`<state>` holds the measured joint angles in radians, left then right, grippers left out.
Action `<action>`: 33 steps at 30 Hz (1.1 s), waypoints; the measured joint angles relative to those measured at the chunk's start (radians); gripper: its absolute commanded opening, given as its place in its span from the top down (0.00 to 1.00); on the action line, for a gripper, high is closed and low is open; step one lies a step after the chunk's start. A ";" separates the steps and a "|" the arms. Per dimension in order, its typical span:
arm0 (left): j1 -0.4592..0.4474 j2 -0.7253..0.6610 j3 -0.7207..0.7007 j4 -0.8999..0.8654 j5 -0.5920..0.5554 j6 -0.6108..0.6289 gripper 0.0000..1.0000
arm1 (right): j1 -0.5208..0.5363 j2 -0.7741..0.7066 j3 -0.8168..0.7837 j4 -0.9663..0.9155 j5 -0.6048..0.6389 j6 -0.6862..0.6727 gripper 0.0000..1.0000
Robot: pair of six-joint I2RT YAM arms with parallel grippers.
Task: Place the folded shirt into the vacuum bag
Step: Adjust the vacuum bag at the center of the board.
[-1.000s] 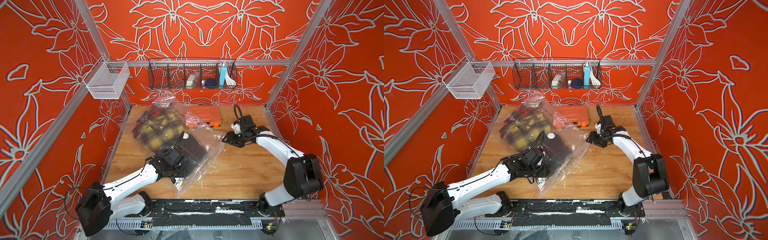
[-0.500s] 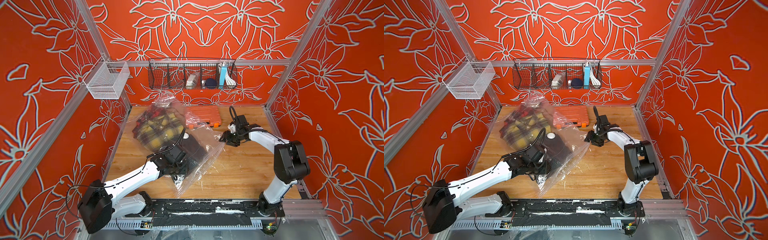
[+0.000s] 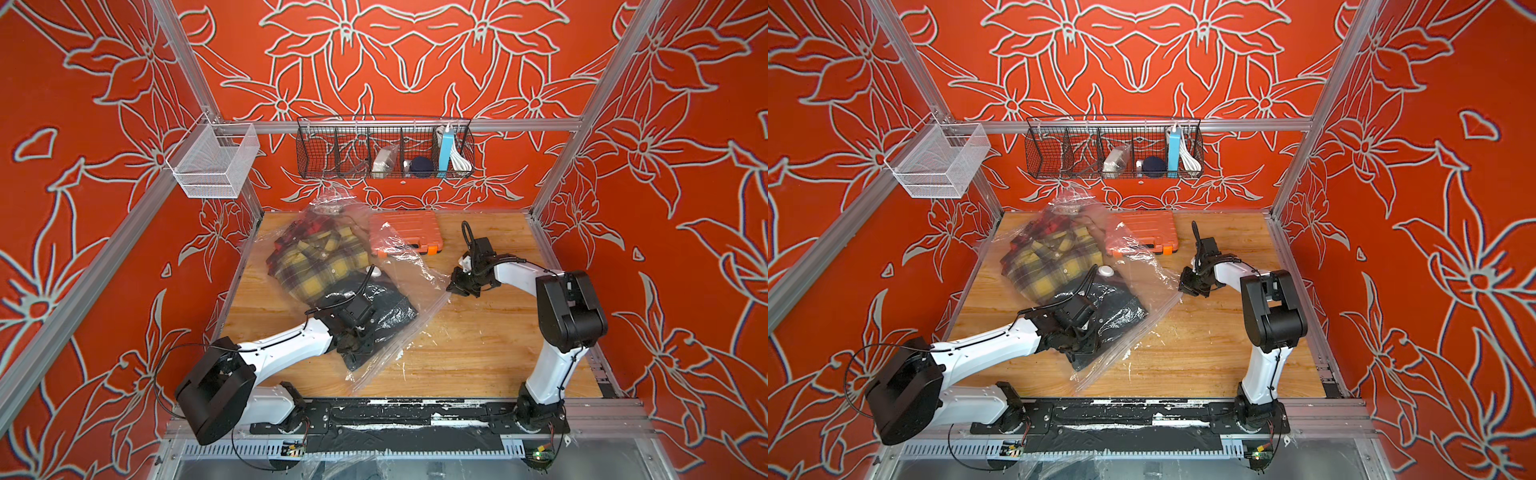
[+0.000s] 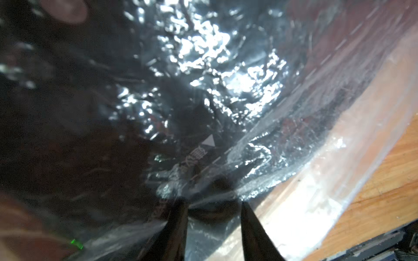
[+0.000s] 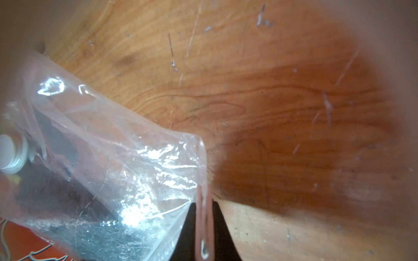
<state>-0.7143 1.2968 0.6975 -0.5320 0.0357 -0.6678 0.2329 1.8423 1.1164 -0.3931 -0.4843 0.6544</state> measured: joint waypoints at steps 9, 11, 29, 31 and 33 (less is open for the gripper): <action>-0.262 0.080 0.282 -0.133 -0.113 0.148 0.28 | -0.006 -0.052 0.002 0.017 -0.061 0.084 1.00; -0.301 0.163 0.332 -0.172 -0.148 0.178 0.26 | -0.006 -0.052 0.004 0.019 -0.070 0.093 1.00; -0.393 0.523 0.485 -0.319 -0.360 0.309 0.39 | -0.011 -0.049 0.004 0.026 -0.086 0.105 1.00; -0.393 0.533 0.484 -0.312 -0.357 0.314 0.41 | -0.011 -0.049 0.004 0.027 -0.086 0.106 1.00; -0.393 0.545 0.483 -0.304 -0.355 0.322 0.45 | -0.011 -0.049 0.004 0.027 -0.086 0.107 1.00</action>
<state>-1.1069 1.8420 1.1801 -0.8364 -0.3195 -0.3458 0.2218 1.7931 1.1202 -0.3660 -0.5705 0.7616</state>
